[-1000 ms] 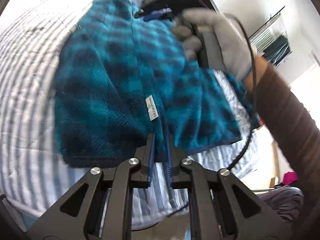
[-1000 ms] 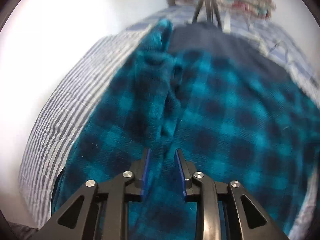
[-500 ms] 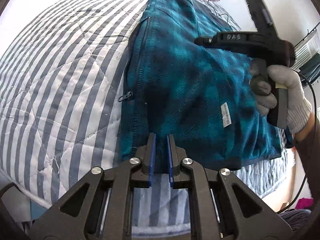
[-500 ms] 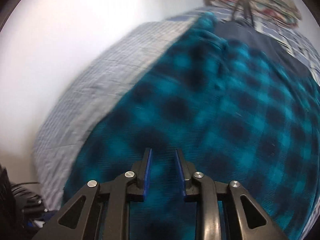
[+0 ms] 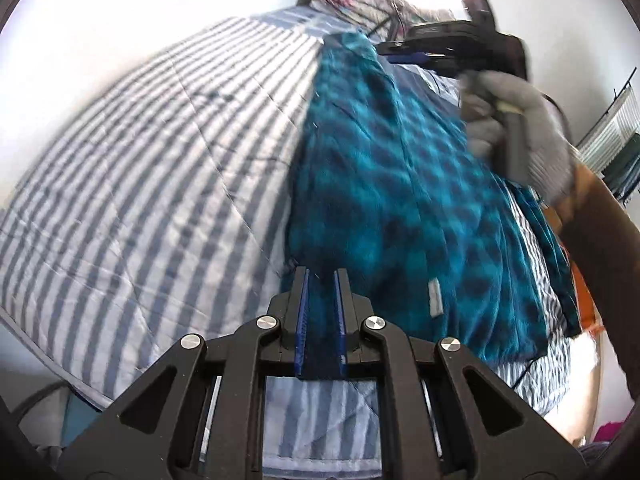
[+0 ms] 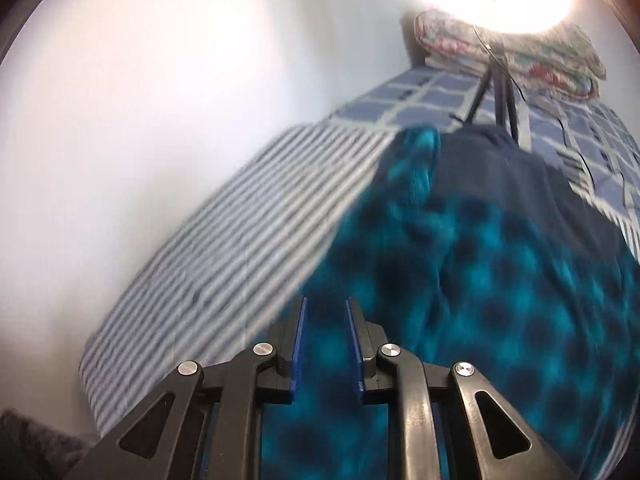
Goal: Fold large clothes
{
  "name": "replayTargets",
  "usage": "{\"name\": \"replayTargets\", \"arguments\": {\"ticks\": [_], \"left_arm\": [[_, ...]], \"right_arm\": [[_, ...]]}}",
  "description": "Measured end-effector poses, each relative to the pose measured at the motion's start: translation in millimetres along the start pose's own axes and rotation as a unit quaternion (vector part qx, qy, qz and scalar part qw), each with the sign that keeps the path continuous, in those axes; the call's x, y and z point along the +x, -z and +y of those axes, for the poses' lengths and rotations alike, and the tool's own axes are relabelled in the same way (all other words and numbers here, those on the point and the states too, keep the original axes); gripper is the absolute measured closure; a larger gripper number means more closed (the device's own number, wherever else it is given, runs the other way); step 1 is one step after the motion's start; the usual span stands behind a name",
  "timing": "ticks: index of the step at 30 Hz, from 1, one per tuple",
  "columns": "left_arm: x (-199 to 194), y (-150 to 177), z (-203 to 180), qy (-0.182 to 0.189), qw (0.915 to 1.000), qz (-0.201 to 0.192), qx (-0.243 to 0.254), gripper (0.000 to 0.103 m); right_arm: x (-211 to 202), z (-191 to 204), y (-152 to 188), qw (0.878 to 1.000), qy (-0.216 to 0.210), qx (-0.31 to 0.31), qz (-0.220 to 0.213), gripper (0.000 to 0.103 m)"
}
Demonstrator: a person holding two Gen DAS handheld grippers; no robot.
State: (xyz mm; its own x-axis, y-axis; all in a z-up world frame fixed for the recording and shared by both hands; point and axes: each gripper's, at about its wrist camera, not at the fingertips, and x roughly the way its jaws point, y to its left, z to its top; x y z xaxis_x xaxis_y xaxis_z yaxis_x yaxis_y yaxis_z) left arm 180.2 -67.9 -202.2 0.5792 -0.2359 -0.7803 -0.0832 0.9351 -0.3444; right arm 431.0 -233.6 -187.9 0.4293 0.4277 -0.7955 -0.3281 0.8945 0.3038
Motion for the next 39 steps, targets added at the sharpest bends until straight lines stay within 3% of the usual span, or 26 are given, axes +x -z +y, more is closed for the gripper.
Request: {"name": "replayTargets", "arguments": {"ticks": [4, 9, 15, 19, 26, 34, 35, 37, 39], "left_arm": [[3, -9, 17, -0.012, 0.9997, -0.002, -0.023, 0.094], [12, -4, 32, -0.029, 0.9987, 0.011, -0.040, 0.094], [15, 2, 29, -0.026, 0.9991, 0.019, -0.027, 0.094], [12, 0, 19, -0.022, 0.9995, 0.014, -0.014, 0.094], [-5, -1, -1, -0.003, 0.9999, -0.005, 0.010, 0.094], [-37, -9, -29, 0.028, 0.9977, -0.031, 0.054, 0.094], [-40, -11, -32, 0.036, 0.9973, -0.028, 0.057, 0.092], [-48, -14, -39, 0.053, 0.9963, -0.025, 0.063, 0.068], [-58, -18, -46, 0.066, 0.9950, -0.028, 0.070, 0.059]], "right_arm": [[38, -6, -33, 1.000, 0.010, 0.006, -0.017, 0.085], [92, -35, -52, 0.999, 0.041, 0.031, -0.005, 0.085], [131, -73, -38, 0.994, 0.053, 0.089, 0.017, 0.087], [129, -70, -41, 0.994, 0.058, 0.087, 0.018, 0.087], [32, -52, -38, 0.994, 0.033, 0.101, -0.038, 0.083], [-117, -25, 15, 0.991, 0.049, 0.085, -0.087, 0.078], [-132, -22, 24, 0.990, 0.054, 0.088, -0.091, 0.076], [-166, -19, 46, 0.989, 0.061, 0.094, -0.096, 0.073], [-192, -16, 64, 0.988, 0.073, 0.098, -0.099, 0.071]]}}
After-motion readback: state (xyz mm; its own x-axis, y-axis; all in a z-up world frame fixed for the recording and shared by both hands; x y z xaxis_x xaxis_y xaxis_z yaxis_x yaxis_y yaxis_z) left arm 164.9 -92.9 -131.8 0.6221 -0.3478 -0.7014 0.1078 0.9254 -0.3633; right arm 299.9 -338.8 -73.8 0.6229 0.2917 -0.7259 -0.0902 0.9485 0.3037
